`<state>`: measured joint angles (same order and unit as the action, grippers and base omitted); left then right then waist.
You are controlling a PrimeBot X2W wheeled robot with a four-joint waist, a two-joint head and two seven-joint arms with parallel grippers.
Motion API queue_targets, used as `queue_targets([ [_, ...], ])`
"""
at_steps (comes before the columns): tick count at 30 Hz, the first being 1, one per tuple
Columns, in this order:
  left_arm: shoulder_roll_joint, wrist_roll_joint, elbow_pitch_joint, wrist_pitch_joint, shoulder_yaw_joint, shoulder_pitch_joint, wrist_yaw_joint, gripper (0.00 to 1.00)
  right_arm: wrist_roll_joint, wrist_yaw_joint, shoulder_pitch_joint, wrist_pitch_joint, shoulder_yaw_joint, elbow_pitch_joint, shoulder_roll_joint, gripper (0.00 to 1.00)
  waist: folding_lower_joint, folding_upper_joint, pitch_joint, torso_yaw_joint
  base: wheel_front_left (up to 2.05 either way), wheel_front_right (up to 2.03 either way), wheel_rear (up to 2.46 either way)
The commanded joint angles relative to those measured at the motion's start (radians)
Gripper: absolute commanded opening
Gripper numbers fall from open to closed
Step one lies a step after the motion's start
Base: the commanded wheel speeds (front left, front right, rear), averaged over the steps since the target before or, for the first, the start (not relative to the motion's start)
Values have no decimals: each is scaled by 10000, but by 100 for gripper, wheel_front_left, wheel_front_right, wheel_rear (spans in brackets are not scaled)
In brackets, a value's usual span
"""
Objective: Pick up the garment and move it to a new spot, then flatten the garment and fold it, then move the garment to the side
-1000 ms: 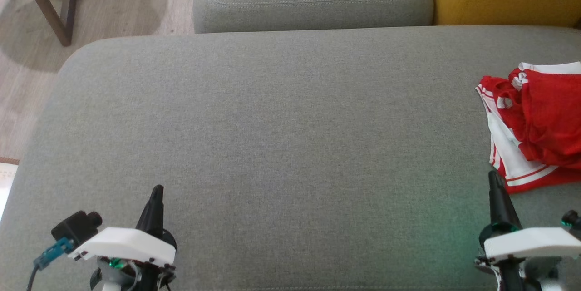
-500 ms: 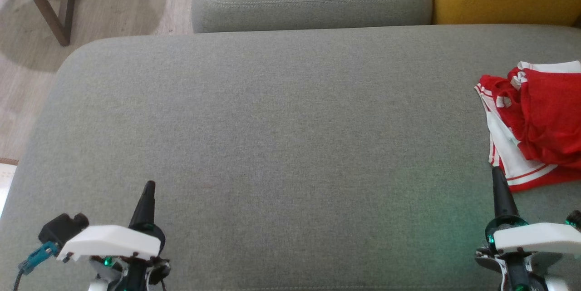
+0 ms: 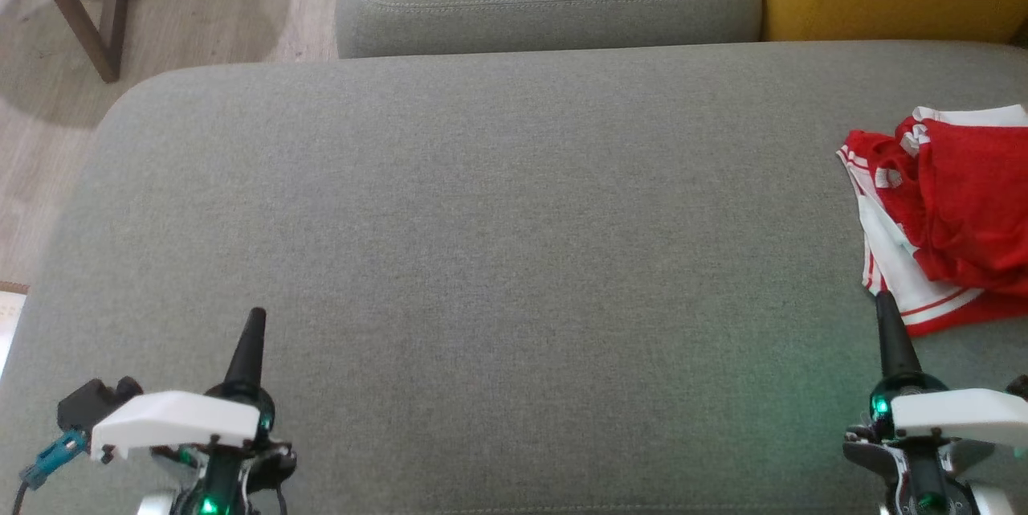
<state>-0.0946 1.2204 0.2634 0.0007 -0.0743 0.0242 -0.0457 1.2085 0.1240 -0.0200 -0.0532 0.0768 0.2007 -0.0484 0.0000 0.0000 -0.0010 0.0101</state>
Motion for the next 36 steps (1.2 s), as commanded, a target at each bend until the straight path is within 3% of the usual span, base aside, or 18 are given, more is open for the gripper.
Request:
queue_targets([
  [1, -66, 275, -280, 75, 419, 554, -129, 0, 314, 49, 573, -61, -91, -260, -209, 0, 0, 0, 1, -3, 0, 0, 0],
  [36, 319, 4023, -186, 989, 1711, 824, -849, 0, 4213, 67, 1256, -395, 115, 427, -203, 0, 0, 0, 42, -101, 0, 0, 0],
])
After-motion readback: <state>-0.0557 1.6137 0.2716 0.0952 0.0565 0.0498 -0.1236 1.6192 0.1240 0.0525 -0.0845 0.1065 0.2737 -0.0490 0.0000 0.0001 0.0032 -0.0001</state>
